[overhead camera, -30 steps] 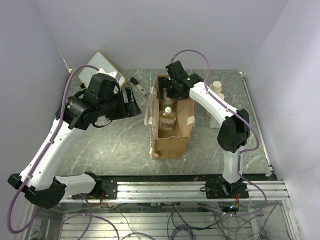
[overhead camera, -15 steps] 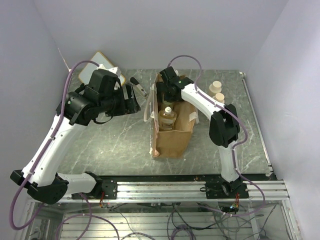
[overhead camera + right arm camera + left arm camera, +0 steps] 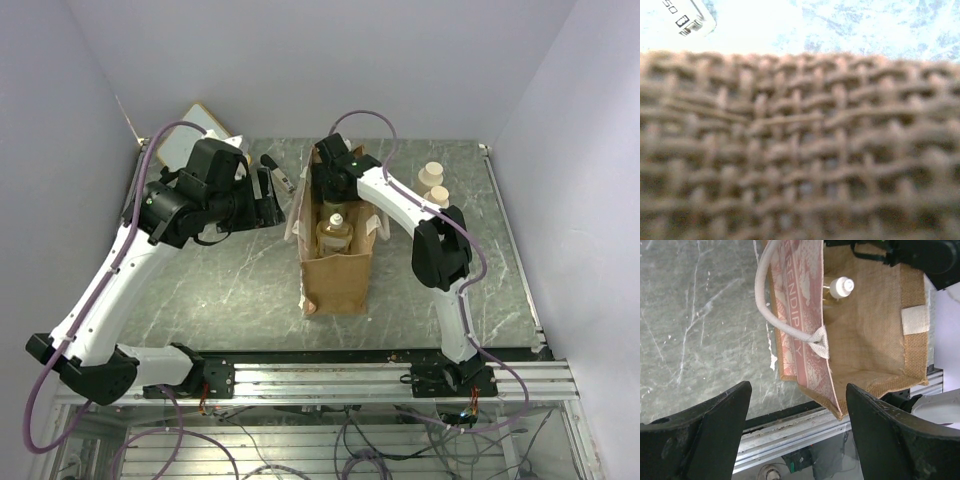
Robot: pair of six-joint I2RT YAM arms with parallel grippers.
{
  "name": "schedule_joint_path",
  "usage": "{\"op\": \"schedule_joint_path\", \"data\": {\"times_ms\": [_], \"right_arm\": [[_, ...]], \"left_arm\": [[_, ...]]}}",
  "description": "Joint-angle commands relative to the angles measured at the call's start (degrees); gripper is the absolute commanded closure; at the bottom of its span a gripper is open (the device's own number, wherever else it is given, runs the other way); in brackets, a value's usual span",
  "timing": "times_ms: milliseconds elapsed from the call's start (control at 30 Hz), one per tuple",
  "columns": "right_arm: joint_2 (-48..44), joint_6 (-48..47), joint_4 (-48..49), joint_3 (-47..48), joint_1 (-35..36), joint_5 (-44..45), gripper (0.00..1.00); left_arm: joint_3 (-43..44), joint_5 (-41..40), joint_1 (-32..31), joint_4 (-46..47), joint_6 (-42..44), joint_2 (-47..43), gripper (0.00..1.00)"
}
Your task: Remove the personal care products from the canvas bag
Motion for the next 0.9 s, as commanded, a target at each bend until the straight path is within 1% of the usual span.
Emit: {"op": "schedule_joint_path", "data": {"times_ms": [0,67,100,233,333,433,567,633,800,867], "right_arm": [[0.2,-1.7,-0.7,1.4,-0.2,-1.1,0.43],[-1.3,-1.9,-0.6,1.6,-0.2,-2.0,0.61],[-2.4,-1.9,-0.1,1.4,-0.2,-2.5,0.67],[-7.7,-1.6,1.4,-0.5,-0.2,-4.5,0.79],[-13.0,-0.5,3.8,-2.7,-0.3,-6.9,0.82],[-18.8,0.9,8.5,-6.6,-0.4,-8.7,0.84],[-24.9,4.4,10.1,-8.7,-1.4,-9.4,0.87],[-27.3,6.5,10.8,-10.1,-2.2,-10.7,0.89],[-33.9,13.3,11.3,-13.5,-5.0,-17.1,0.92],[-37.4,17.0,13.1,-17.1,-8.6,-20.6,0.94]], "left_arm": [[-2.7,1.0,0.3,2.5,-1.2,-2.8,0.13],[-1.9,1.1,0.3,2.6,-0.9,-2.1,0.13],[-1.2,0.8,0.3,2.5,-0.6,-1.6,0.13],[0.8,0.0,0.4,2.5,0.7,-0.5,0.13],[0.2,0.8,0.4,3.3,1.1,-0.1,0.13],[0.5,1.4,0.3,3.0,1.8,0.6,0.13],[3.9,0.7,0.3,0.9,4.6,2.4,0.13],[4.0,1.0,0.3,1.4,5.5,3.3,0.12],[2.9,8.5,0.4,6.2,3.1,6.1,0.15],[1.9,8.8,0.3,7.9,2.9,5.5,0.15]]}}
